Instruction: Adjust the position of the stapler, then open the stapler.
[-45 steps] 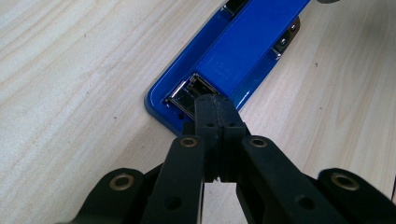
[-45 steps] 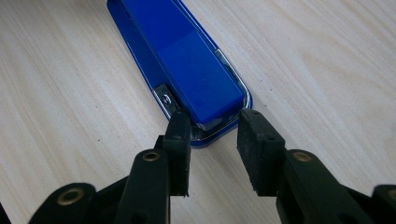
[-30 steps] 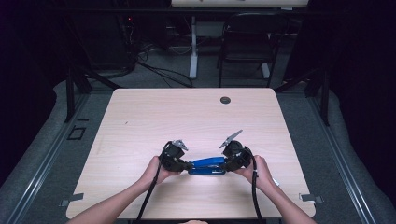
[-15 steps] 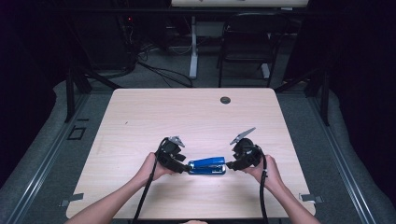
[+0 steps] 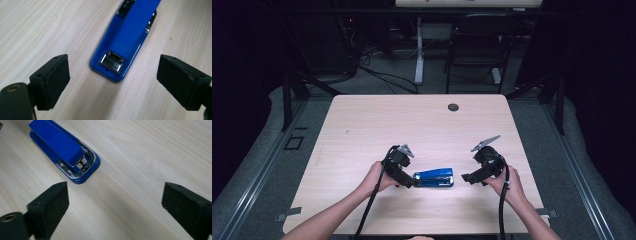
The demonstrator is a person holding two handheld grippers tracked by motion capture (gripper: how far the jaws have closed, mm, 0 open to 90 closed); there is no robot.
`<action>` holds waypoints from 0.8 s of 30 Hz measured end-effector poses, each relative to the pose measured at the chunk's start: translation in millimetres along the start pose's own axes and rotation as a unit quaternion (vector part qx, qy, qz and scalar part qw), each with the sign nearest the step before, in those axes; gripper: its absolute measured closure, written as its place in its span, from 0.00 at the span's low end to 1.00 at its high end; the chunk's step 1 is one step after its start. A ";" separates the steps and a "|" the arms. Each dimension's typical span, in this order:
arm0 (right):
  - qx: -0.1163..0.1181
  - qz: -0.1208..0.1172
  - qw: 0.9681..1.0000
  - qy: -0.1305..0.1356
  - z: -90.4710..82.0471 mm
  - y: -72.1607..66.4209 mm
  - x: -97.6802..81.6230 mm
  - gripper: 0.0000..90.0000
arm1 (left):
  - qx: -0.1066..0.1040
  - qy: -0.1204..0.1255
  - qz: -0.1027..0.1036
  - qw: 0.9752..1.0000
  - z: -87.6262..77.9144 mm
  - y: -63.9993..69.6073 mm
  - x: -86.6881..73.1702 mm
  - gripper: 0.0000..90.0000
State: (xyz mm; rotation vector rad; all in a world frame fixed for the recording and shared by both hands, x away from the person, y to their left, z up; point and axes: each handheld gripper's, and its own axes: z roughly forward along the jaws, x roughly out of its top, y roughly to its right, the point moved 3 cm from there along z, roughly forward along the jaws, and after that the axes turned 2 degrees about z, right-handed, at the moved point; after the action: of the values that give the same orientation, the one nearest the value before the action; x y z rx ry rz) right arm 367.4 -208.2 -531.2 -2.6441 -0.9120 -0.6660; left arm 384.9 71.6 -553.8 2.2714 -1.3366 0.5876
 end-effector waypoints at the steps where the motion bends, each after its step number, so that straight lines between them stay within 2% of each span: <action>1: -0.003 -0.001 1.000 -0.002 -0.1 0.5 -0.3 0.04 | 0.000 0.000 0.000 1.000 -0.3 -0.1 1.6 0.11; 2: -0.002 -0.001 1.000 -0.002 -0.1 1.1 -0.7 0.02 | 0.005 0.002 0.003 1.000 -0.3 0.1 3.5 0.11; 11: -0.009 0.008 1.000 -0.008 -1.4 6.8 -2.5 0.00 | -0.002 0.008 0.021 1.000 8.5 5.9 26.8 0.09; 17: -0.015 0.017 1.000 -0.004 -5.2 12.1 -4.8 0.00 | -0.012 0.001 0.043 0.999 25.7 13.6 43.5 0.10; 18: -0.011 0.025 1.000 0.001 -4.7 11.6 -5.6 0.00 | -0.013 -0.002 0.046 0.999 28.6 14.7 46.1 0.10; 20: -0.012 0.021 1.000 -0.008 -5.3 13.4 -7.0 0.00 | -0.018 0.001 0.050 0.999 34.3 16.3 51.5 0.12; 23: -0.009 0.027 1.000 -0.006 -4.3 12.8 -8.2 0.00 | -0.024 0.002 0.060 0.998 41.8 19.9 58.8 0.16; 24: -0.009 0.020 1.000 -0.011 -4.7 13.3 -8.4 0.00 | -0.025 -0.001 0.064 0.998 44.2 21.6 60.8 0.17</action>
State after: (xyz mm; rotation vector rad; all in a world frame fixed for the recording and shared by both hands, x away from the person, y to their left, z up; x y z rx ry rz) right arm 368.3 -224.5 -532.7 -2.6830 -0.8613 -0.6407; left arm 398.7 -5.4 -552.4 2.1602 -1.4889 0.5877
